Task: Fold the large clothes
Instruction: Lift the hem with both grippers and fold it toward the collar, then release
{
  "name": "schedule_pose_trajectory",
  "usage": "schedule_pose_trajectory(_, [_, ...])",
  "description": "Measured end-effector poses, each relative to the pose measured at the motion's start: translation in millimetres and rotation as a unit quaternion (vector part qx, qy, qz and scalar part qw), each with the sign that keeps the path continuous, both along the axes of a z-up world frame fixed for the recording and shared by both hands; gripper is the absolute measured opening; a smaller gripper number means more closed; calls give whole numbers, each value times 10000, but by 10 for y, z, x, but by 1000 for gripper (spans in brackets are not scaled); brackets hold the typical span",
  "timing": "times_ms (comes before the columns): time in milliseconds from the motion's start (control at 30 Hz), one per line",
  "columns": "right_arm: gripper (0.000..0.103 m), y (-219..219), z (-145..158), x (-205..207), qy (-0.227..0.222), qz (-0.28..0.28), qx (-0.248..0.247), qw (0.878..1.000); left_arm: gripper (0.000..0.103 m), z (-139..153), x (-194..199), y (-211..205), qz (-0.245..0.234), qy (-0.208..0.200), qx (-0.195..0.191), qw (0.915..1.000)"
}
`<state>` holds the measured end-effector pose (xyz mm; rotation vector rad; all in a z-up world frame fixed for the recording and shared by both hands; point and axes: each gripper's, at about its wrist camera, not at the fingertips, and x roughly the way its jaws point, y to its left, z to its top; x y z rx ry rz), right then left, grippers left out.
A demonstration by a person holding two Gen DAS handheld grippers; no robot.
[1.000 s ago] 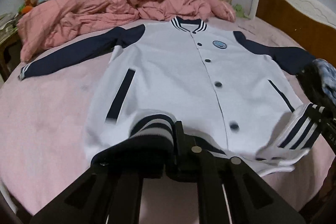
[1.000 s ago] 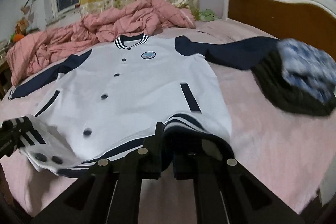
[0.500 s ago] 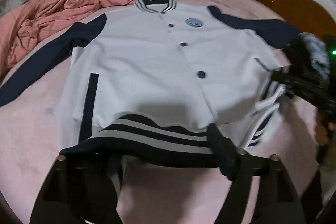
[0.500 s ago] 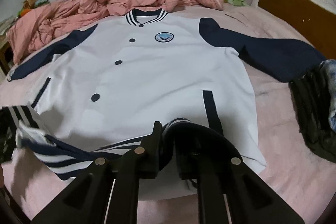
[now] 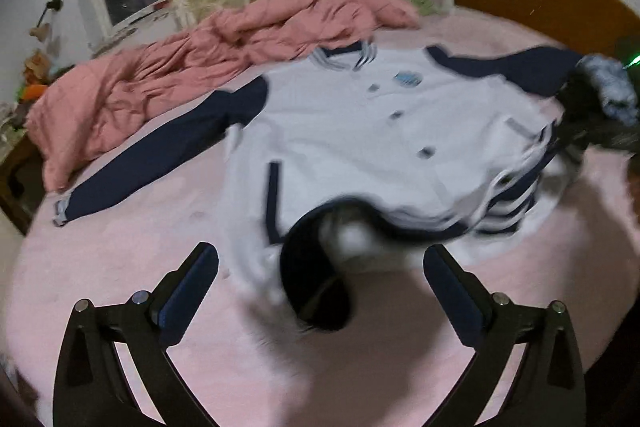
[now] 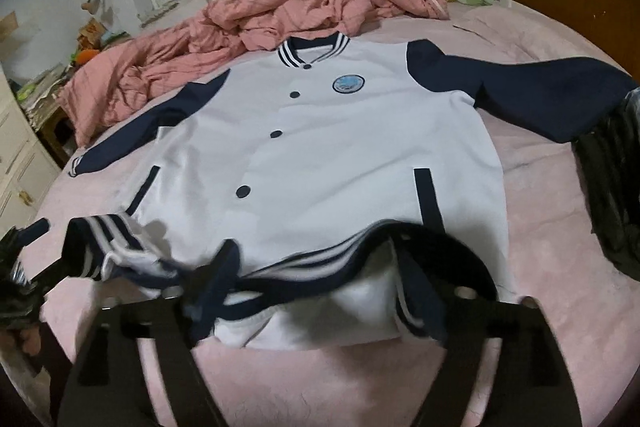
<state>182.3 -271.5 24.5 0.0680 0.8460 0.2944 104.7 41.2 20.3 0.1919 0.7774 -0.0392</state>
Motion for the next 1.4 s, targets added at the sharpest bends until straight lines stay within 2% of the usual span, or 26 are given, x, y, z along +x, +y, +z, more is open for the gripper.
schedule_pose_trajectory(133, [86,-55,-11,-218,-31,188,-320,9993,102,-297,-28,95,-59,369,35,9993])
schedule_pose_trajectory(233, [86,-99,-68,-402,-280,105,-854,9959,102,-534,69,134,279,443,274,9982])
schedule_pose_trajectory(300, [86,-110,-112,-439,-440,-33,-1293,9906,101,-617,182,219,451,508,147,9976])
schedule_pose_trajectory(333, [86,-130,-125,-438,-449,-119,-1419,9888,97,-633,241,258,444,491,89,9978])
schedule_pose_trajectory(433, [86,-268,-77,-443,-654,-563,-1604,9833,93,-544,372,329,762,38,577,9954])
schedule_pose_trajectory(500, [86,-405,-46,-377,-725,-871,-1609,9804,93,-428,435,395,824,-243,533,9949])
schedule_pose_trajectory(533, [86,-469,-58,-318,-626,-944,-1560,9812,92,-371,473,431,913,-340,514,9939])
schedule_pose_trajectory(667, [86,-663,-148,-152,-231,-664,-806,9943,87,-177,477,557,1411,-909,675,9835])
schedule_pose_trajectory(733, [86,-638,-218,-108,-139,-393,-639,9971,87,-126,437,652,1233,-945,281,9875])
schedule_pose_trajectory(833, [86,-535,-322,23,-173,-319,-851,9957,87,-223,433,726,709,-511,-384,9954])
schedule_pose_trajectory(933, [86,-526,-421,159,-42,-407,-866,9954,88,-440,527,737,666,32,-718,9952])
schedule_pose_trajectory(967, [86,-539,-463,199,29,-392,-783,9962,86,-510,547,744,723,87,-842,9938])
schedule_pose_trajectory(1000, [84,-557,-496,231,64,-409,-740,9964,70,-577,582,776,774,114,-986,9920])
schedule_pose_trajectory(1033, [75,-571,-505,238,20,-469,-759,9960,28,-631,613,808,764,203,-1148,9902])
schedule_pose_trajectory(1067, [29,-583,-483,221,-156,-562,-831,9948,11,-655,619,820,777,285,-1261,9886])
schedule_pose_trajectory(1100, [9,-595,-412,165,-479,-687,-900,9924,9,-633,590,830,818,201,-1288,9881])
schedule_pose_trajectory(1167, [9,-610,-227,-24,-1222,-927,-946,9836,6,-490,463,816,802,-190,-1237,9889])
schedule_pose_trajectory(1233, [9,-578,-79,-140,-1526,-947,-1039,9782,6,-320,311,790,818,-513,-1122,9890])
schedule_pose_trajectory(1333, [9,-544,-18,-125,-1342,-1004,-1154,9791,6,-209,213,832,951,-610,-1147,9870])
schedule_pose_trajectory(1400, [13,-617,-124,26,-966,-1062,-995,9846,7,-301,275,879,1131,-362,-1098,9868])
